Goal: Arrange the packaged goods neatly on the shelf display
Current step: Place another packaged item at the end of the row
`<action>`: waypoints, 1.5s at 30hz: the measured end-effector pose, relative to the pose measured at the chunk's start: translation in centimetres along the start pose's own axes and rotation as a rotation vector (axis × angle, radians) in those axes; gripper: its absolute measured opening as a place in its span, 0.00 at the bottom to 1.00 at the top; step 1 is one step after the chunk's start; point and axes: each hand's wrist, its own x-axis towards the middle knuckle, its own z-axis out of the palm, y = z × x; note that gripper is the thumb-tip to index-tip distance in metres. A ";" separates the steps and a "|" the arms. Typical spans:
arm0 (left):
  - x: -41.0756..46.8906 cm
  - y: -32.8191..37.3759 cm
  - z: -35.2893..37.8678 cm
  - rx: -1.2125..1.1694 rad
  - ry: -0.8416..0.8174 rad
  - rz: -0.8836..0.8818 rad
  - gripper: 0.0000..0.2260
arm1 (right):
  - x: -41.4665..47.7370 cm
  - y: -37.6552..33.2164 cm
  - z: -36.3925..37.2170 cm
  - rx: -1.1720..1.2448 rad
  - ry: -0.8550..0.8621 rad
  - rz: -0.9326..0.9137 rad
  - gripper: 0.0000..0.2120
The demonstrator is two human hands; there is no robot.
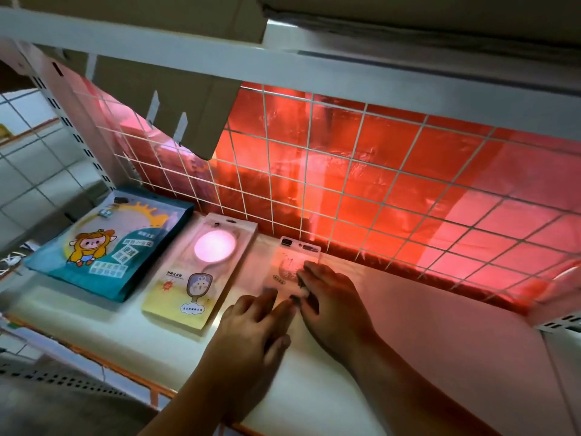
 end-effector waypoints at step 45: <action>3.6 3.7 -12.0 -0.291 0.180 0.235 0.24 | -4.6 -6.8 -10.5 0.022 0.393 0.073 0.22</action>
